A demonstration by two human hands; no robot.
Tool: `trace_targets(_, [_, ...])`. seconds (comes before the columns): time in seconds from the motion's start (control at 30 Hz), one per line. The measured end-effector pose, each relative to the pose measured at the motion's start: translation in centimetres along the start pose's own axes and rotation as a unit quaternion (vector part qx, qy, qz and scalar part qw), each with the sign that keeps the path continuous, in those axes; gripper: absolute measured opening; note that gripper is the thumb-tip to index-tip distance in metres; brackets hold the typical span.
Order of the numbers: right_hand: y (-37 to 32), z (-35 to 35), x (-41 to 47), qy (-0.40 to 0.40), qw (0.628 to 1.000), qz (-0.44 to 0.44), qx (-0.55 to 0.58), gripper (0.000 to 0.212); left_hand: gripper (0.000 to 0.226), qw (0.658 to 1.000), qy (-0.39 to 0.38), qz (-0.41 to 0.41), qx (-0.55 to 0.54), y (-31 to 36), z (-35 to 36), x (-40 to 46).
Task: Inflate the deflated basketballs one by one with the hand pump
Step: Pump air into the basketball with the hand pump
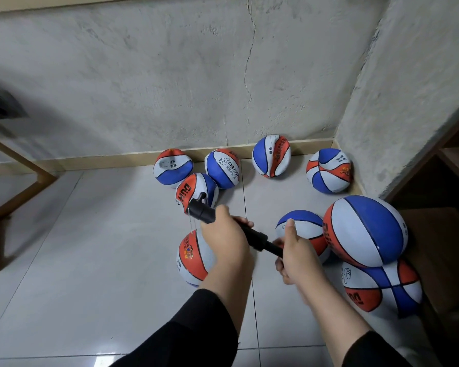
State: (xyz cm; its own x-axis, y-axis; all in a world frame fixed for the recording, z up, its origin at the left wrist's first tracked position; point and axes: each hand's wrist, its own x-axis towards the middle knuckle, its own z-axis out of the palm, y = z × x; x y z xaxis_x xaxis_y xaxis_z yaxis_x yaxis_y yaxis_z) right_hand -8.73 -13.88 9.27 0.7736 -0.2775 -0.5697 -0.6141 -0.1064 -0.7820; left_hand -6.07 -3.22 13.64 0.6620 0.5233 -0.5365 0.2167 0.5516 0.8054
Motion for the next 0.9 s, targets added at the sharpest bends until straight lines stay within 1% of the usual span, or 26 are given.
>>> trace_targets(0.07, [-0.5, 0.7, -0.1, -0.002, 1.000, -0.021, -0.013, 0.071, 0.012, 1.000, -0.004, 0.000, 0.016, -0.4, 0.2, -0.9])
trace_targets(0.13, [-0.8, 1.2, -0.1, -0.009, 0.999, -0.039, -0.034, 0.071, 0.010, 1.000, -0.009, -0.010, 0.011, -0.6, 0.1, -1.1])
trace_targets(0.23, [-0.7, 1.4, 0.0, -0.021, 0.998, -0.046, -0.041, 0.074, 0.023, 1.000, -0.016, -0.020, 0.017, -0.4, -0.3, -0.5])
trace_targets(0.27, [-0.7, 1.4, 0.0, -0.026, 0.998, -0.046, -0.039, 0.073, 0.025, 0.999, -0.022, -0.019, 0.020, -0.3, -0.3, -0.2])
trace_targets(0.33, [-0.9, 1.2, -0.1, -0.026, 0.999, -0.039, -0.021, 0.070, 0.020, 1.000, -0.019, -0.013, 0.019, 0.0, -0.4, 0.3])
trace_targets(0.47, [-0.1, -0.6, 0.4, -0.005, 1.000, -0.002, 0.014, 0.073, 0.015, 1.000, 0.016, -0.015, 0.003, 1.1, -0.8, 2.1])
trace_targets(0.57, [1.2, -1.8, 0.9, 0.008, 0.999, 0.019, 0.026, 0.074, 0.019, 0.999, 0.035, -0.023, -0.024, 1.8, -1.2, 3.3])
trace_targets(0.67, [1.6, -1.9, 1.3, 0.013, 0.999, 0.016, 0.027, 0.076, 0.021, 0.999, 0.026, -0.016, -0.008, 1.5, -1.0, 3.2])
trace_targets(0.77, [0.9, -1.3, 1.1, 0.003, 1.000, 0.015, 0.014, 0.072, 0.023, 1.000, 0.020, -0.015, -0.004, 0.8, -0.7, 2.8])
trace_targets(0.87, [0.2, -0.2, 0.4, -0.001, 1.000, -0.001, -0.003, 0.073, 0.030, 1.000, 0.000, -0.014, -0.008, 0.1, -0.1, 1.5])
trace_targets(0.9, [0.1, 0.2, 0.3, -0.002, 1.000, -0.004, -0.004, 0.073, 0.028, 1.000, -0.006, -0.009, -0.002, -0.2, 0.0, 1.0])
